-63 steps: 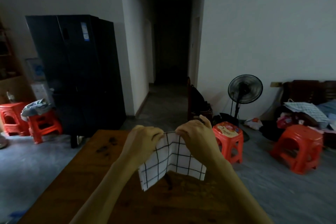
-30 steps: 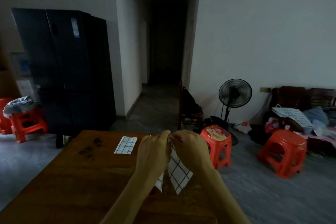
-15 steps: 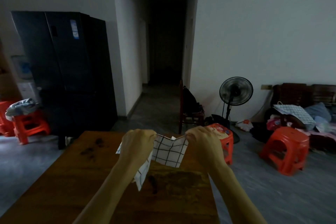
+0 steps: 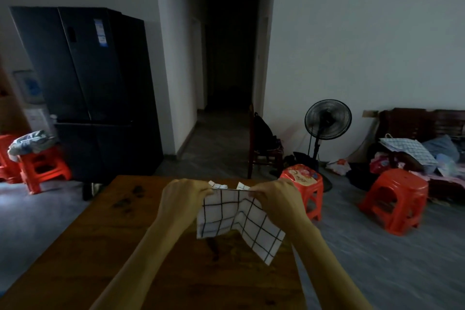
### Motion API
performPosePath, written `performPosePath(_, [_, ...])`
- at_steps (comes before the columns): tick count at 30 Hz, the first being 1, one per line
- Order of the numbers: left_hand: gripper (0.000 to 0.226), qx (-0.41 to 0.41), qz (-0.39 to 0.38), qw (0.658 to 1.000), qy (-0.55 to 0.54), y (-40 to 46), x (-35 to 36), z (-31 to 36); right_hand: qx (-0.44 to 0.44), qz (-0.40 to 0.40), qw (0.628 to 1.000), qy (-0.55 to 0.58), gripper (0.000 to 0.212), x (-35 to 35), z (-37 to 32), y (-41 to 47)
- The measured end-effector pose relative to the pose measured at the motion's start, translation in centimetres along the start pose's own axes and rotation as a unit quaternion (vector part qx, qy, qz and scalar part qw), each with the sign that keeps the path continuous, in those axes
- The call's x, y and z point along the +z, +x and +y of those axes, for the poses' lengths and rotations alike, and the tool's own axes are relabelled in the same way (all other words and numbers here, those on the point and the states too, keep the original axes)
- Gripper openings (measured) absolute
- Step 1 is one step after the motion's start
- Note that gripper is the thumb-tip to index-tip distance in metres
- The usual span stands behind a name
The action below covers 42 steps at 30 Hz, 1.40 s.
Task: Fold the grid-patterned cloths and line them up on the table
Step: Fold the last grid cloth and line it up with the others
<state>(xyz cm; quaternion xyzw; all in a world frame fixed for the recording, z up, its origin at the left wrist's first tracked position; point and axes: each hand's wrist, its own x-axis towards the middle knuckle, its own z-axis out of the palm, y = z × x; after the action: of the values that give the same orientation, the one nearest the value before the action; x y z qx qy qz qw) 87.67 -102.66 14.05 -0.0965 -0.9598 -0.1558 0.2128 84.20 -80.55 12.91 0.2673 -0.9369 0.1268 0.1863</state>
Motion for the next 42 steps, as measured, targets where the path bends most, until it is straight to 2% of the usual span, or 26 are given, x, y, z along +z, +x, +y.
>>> performPosePath(8, [0.016, -0.033, 0.018, 0.999, 0.037, 0.4, -0.3, -0.7, 0.077, -0.021, 0.996, 0.036, 0.024, -0.3, 1.0, -0.2])
performPosePath(13, [0.015, -0.033, 0.135, 0.987, -0.084, 1.3, -1.1, 1.1, 0.101, 0.033, 0.993, 0.06, 0.024, -0.5, 1.5, -0.1])
performPosePath(16, [0.02, -0.049, 0.156, 0.977, -0.141, 2.1, -1.2, 1.5, 0.087, 0.073, 0.987, 0.112, 0.024, -0.4, 1.7, -0.1])
performPosePath(19, [0.025, -0.029, 0.108, 0.978, -0.174, 2.4, -0.6, 2.2, 0.101, 0.094, 0.969, 0.207, 0.025, -0.5, 1.8, -0.2])
performPosePath(24, [0.033, 0.039, -0.002, 0.98, -0.195, 2.2, 1.5, 4.2, 0.11, 0.077, 0.925, 0.355, 0.027, -1.0, 1.3, -0.2])
performPosePath(28, [0.027, 0.061, -0.013, 0.971, -0.23, 2.0, 2.5, 4.7, 0.095, 0.09, 0.909, 0.396, 0.032, -1.5, 1.2, -0.4])
performPosePath(32, [0.015, 0.058, -0.005, 0.965, -0.257, 2.0, 2.5, 4.5, 0.085, 0.069, 0.885, 0.452, 0.02, -1.5, 1.3, -0.6])
performPosePath(39, [0.01, 0.049, -0.022, 0.963, -0.263, 1.9, 2.6, 4.7, 0.089, 0.072, 0.874, 0.473, 0.017, -1.5, 1.1, -0.9])
performPosePath(42, [0.008, 0.034, -0.047, 0.954, -0.296, 1.7, 2.4, 5.0, 0.096, 0.07, 0.853, 0.507, 0.015, -1.5, 1.0, -0.9])
